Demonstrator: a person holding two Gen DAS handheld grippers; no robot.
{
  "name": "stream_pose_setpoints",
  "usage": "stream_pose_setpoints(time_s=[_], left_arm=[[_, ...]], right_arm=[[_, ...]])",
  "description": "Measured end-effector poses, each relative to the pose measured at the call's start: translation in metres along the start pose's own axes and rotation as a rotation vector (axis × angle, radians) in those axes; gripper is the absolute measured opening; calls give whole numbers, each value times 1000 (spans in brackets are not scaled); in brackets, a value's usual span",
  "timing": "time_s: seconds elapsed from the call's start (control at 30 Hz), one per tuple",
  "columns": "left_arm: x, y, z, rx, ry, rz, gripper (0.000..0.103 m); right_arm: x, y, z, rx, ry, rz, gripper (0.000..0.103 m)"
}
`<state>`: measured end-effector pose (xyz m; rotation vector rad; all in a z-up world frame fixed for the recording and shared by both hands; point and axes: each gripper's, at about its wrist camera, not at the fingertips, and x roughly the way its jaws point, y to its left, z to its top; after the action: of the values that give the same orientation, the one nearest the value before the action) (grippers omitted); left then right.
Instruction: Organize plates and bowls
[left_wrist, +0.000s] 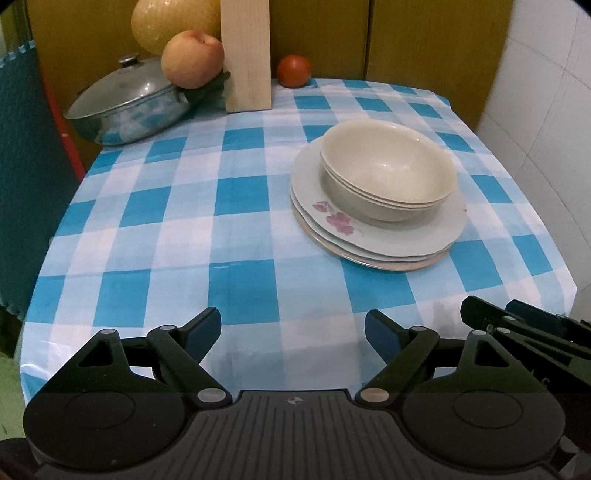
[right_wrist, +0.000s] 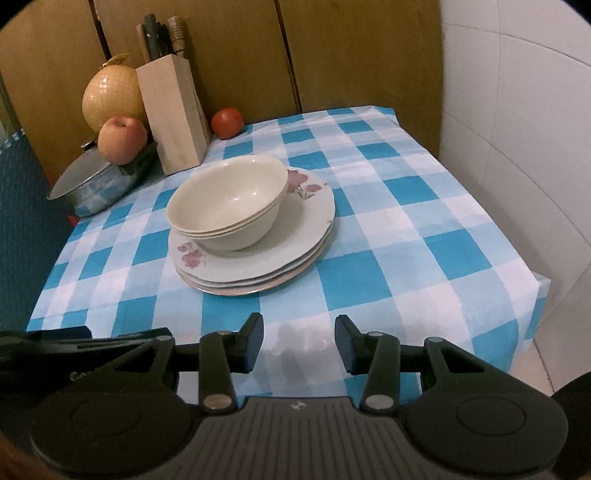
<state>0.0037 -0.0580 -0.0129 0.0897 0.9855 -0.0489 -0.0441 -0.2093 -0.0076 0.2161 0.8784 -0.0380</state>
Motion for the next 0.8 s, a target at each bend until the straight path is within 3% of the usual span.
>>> stream_pose_setpoints(time_s=[0.8], left_arm=[[2,-7,-2,45,4,35,89]], right_arm=[[4,-1,-1,12,9,20,41]])
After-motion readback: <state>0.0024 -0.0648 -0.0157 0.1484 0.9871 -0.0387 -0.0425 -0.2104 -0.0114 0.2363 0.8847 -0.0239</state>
